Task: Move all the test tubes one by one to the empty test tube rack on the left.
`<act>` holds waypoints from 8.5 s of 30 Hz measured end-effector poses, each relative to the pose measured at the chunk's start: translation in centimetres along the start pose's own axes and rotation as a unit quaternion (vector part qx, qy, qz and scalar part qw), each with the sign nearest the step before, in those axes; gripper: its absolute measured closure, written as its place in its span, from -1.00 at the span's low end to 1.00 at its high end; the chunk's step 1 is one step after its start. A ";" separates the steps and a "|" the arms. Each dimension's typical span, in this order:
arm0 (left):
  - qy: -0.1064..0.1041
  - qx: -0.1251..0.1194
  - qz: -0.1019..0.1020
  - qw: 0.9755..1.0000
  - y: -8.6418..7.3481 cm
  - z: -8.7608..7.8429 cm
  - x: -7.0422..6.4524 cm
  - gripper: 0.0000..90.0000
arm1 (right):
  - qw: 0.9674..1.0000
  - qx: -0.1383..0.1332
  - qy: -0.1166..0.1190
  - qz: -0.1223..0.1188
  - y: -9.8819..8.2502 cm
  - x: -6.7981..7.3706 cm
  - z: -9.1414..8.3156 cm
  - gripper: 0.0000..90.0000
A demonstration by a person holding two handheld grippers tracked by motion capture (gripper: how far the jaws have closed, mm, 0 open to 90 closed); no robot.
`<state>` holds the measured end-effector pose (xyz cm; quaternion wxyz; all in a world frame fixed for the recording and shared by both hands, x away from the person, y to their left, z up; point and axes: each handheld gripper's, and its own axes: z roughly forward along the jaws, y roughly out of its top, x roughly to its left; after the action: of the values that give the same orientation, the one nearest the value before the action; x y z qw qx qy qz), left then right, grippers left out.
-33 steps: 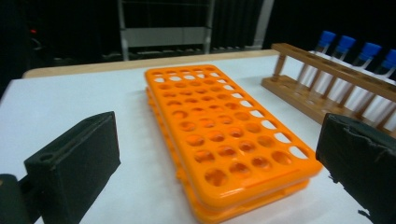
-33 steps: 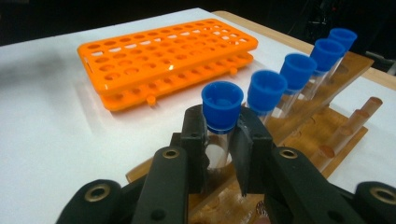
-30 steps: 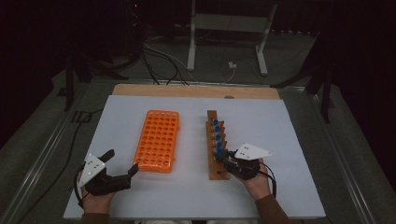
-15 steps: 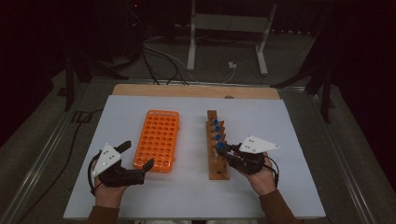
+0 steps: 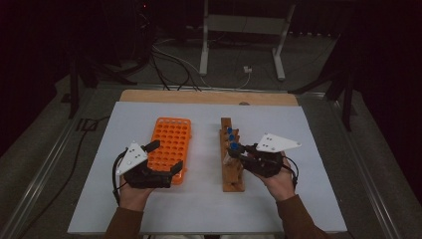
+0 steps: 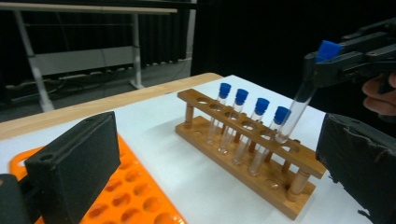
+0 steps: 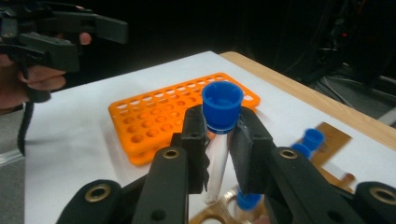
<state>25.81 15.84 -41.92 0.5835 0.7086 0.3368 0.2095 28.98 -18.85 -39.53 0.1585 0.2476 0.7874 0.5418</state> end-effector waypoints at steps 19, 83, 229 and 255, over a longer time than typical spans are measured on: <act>-0.050 0.044 0.035 0.997 0.1 3.7 -2.9 -0.61 | 0.999 0.009 0.042 0.000 1.4 2.2 3.6 0.69; -0.011 0.063 0.025 0.998 -3.3 2.5 0.4 0.74 | 0.996 0.001 -0.065 0.060 -3.3 -2.2 -1.0 -1.00; 0.078 0.080 -0.014 0.994 -2.3 1.3 0.5 -0.98 | 0.998 0.028 -0.062 0.006 -3.5 -0.7 2.4 0.71; -0.008 0.061 0.029 0.998 1.6 6.2 -3.5 -0.64 | 1.000 0.005 -0.024 0.019 0.2 -0.4 1.7 0.71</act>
<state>28.09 8.90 -41.53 0.5356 0.7540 0.3239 0.1995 30.26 -17.71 -39.95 0.1658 0.2765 0.7809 0.5350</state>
